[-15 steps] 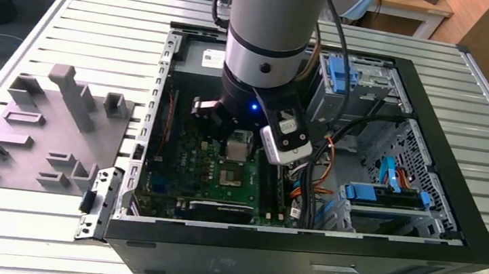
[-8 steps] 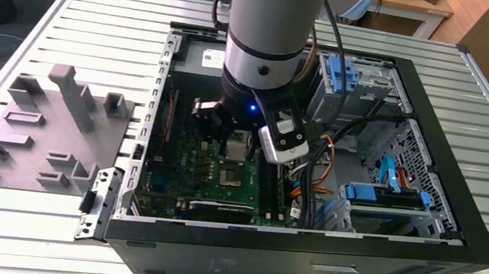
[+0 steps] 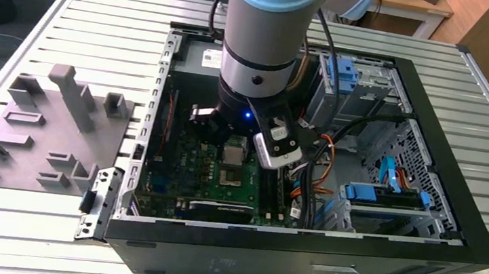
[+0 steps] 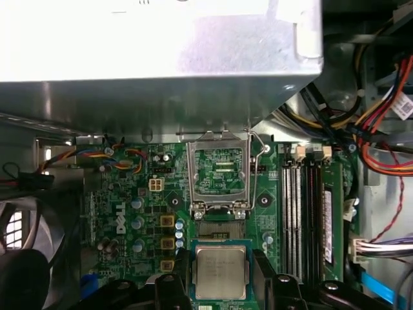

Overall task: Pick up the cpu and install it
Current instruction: 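Place the cpu into insertion slot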

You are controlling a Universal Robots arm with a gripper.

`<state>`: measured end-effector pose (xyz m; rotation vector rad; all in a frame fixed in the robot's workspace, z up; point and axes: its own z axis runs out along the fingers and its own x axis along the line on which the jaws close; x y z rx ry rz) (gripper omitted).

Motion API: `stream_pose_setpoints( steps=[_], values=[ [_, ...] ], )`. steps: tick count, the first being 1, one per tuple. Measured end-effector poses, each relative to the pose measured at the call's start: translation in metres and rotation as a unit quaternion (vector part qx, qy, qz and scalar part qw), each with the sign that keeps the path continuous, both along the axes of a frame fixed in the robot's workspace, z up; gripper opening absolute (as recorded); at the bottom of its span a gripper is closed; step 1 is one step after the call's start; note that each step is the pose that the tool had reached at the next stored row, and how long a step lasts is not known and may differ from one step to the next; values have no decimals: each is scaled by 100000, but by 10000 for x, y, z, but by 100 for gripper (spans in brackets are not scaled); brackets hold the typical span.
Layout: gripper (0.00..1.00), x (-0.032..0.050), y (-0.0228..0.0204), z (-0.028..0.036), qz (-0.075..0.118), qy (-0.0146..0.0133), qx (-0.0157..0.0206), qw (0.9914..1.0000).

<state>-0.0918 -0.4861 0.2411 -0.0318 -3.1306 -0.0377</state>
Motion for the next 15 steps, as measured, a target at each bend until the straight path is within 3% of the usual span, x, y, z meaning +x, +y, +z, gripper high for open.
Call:
stream_pose_setpoints(
  steps=[5,15],
  values=[
    [47,-4,0,-79,-7,2,-334,99999],
    [47,-4,1,-96,-8,-9,-332,99999]
  ],
)
